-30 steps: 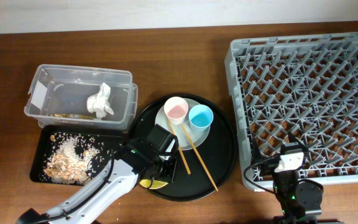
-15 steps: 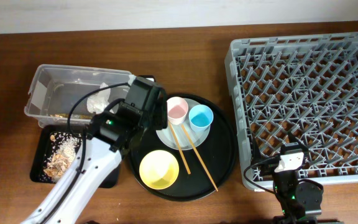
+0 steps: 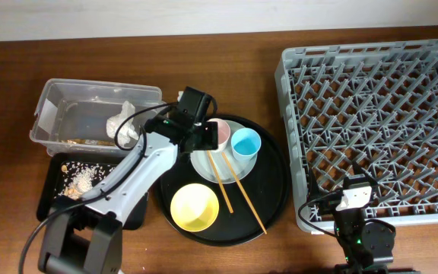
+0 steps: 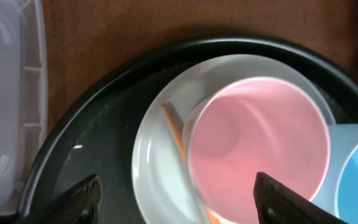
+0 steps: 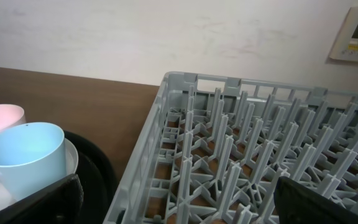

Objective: Sort waste into correct bins and load items into the dishwasher rack
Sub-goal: 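Grasp the pink cup with the left gripper and lift it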

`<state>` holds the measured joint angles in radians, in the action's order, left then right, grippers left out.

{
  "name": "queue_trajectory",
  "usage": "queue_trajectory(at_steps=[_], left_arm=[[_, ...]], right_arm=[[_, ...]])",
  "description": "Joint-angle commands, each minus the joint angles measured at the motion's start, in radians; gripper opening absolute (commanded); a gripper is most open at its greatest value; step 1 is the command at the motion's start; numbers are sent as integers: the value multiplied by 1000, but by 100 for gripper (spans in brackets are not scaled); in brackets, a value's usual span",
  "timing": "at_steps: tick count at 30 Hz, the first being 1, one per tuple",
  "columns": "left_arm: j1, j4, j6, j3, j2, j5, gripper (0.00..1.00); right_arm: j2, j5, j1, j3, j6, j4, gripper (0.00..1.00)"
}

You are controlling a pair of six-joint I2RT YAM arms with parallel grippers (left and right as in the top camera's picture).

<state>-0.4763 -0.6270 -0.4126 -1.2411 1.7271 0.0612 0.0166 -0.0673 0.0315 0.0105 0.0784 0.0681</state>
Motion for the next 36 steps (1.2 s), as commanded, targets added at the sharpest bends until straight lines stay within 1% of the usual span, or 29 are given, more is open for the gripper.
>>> queue_trajectory(at_steps=[1, 4, 6, 7, 8, 9, 11, 12, 13, 14, 15, 16, 20, 23, 25, 28, 31, 33, 36], left_arm=[[6, 29, -29, -4, 54, -14, 77], [15, 45, -32, -4, 68, -14, 76], [21, 44, -32, -4, 75, -49, 64], [16, 45, -37, -4, 89, -90, 63], [14, 50, -43, -4, 106, -89, 61], [15, 51, -44, -4, 117, -43, 46], [15, 51, -44, -5, 112, -16, 29], [24, 51, -43, -17, 104, -16, 24], [32, 51, -43, -24, 97, -15, 20], [51, 51, -43, -37, 67, -16, 9], [61, 51, -44, -42, 26, -16, 2], [66, 50, -43, -44, 0, -16, 0], [67, 47, -43, -45, -182, -22, 1], [67, 30, -42, -45, -307, -88, 0], [67, -4, -42, -45, -387, -162, 1], [67, -40, -42, -45, -462, -229, 0], [67, -60, -38, -45, -485, -264, 0], [67, -59, -8, -45, -480, -365, 0], [104, -56, 27, -45, -475, -612, 0]], right_arm=[[-4, 9, -6, -5, -7, 5, 99], [-4, 9, -6, -5, -7, 5, 99], [-4, 9, -6, -5, -7, 5, 99], [-4, 8, -6, -5, -7, 5, 99], [-4, 8, -6, -5, -7, 5, 99], [-4, 9, -6, -5, -7, 5, 99], [-4, 9, -6, -5, -7, 5, 99], [-4, 9, -6, -5, -7, 5, 99], [-4, 9, -6, -5, -7, 5, 99], [-4, 9, -6, -5, -7, 5, 99], [-4, 9, -6, -5, -7, 5, 99], [-4, 9, -6, -5, -7, 5, 99], [-4, 9, -6, -5, -7, 5, 98], [-4, 9, -6, -5, -7, 5, 99], [-4, 9, -6, -5, -7, 5, 99], [-4, 9, -6, -5, -7, 5, 99], [-4, 9, -6, -5, -7, 5, 99], [-4, 9, -6, -5, -7, 5, 99], [-4, 9, -6, -5, -7, 5, 99]])
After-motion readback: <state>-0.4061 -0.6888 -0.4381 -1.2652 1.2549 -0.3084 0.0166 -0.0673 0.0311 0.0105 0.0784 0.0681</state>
